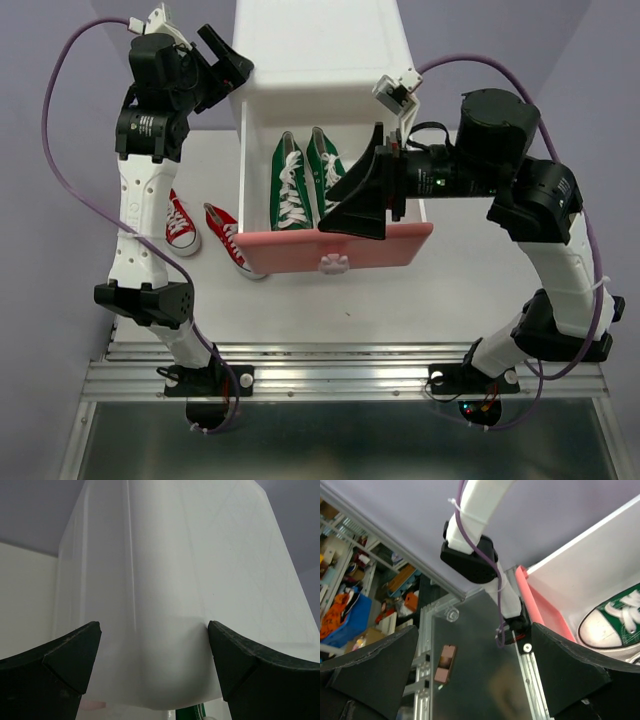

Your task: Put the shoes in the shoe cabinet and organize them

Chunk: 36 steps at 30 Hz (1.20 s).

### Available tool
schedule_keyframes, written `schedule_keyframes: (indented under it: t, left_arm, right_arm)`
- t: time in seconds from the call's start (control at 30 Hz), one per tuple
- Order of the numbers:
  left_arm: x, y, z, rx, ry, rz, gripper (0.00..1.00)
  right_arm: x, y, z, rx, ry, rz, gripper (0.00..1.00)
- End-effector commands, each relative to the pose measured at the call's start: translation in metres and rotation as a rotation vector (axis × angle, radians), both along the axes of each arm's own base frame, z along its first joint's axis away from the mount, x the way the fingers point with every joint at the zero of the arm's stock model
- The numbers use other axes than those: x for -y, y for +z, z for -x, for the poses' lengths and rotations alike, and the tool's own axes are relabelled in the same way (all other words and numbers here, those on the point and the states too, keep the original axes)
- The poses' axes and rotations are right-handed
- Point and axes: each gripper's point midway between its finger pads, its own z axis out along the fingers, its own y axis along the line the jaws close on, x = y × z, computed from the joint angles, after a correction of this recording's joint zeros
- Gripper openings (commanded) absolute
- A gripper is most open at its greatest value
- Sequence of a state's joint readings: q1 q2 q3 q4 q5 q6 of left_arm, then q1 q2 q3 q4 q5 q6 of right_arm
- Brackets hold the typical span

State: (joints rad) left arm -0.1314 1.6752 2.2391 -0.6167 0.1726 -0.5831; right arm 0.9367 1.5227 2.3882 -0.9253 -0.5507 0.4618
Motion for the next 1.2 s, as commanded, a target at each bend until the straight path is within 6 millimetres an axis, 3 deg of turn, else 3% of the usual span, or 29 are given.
schedule_keyframes:
  t: [0.0, 0.23, 0.27, 0.47, 0.57, 0.63, 0.77, 1.0, 1.17]
  left_arm:
    - [-0.007, -0.016, -0.004, -0.036, 0.029, -0.079, 0.99]
    - [-0.007, -0.028, -0.008, -0.063, 0.045, -0.105, 0.99]
    - [-0.006, -0.031, -0.009, -0.071, 0.046, -0.108, 0.99]
    - [0.001, -0.045, -0.012, -0.106, 0.043, -0.109, 0.99]
    - [0.001, -0.045, -0.011, -0.105, 0.054, -0.107, 0.99]
    - [0.001, -0.047, -0.012, -0.109, 0.061, -0.105, 0.99]
    - [-0.001, -0.049, -0.011, -0.111, 0.078, -0.106, 0.99]
    - [-0.004, -0.054, -0.011, -0.119, 0.093, -0.109, 0.99]
    - [-0.004, -0.061, -0.011, -0.138, 0.093, -0.11, 0.99]
  right_arm:
    - [-0.003, -0.027, 0.016, -0.059, 0.115, 0.09, 1.0]
    - [-0.017, -0.08, 0.057, -0.039, 0.217, 0.301, 1.0]
    - [-0.021, -0.083, 0.072, -0.004, 0.257, 0.315, 1.0]
    - [-0.029, -0.099, 0.087, 0.075, 0.249, 0.368, 1.0]
    - [-0.029, -0.127, 0.093, 0.134, 0.201, 0.473, 1.0]
    - [-0.025, -0.147, 0.092, 0.246, 0.1, 0.569, 1.0]
    - [-0.011, -0.188, 0.061, 0.42, -0.116, 0.756, 1.0]
    - [-0.014, -0.206, 0.049, 0.492, -0.18, 0.743, 1.0]
    - [-0.005, -0.219, 0.033, 0.495, -0.296, 0.818, 1.0]
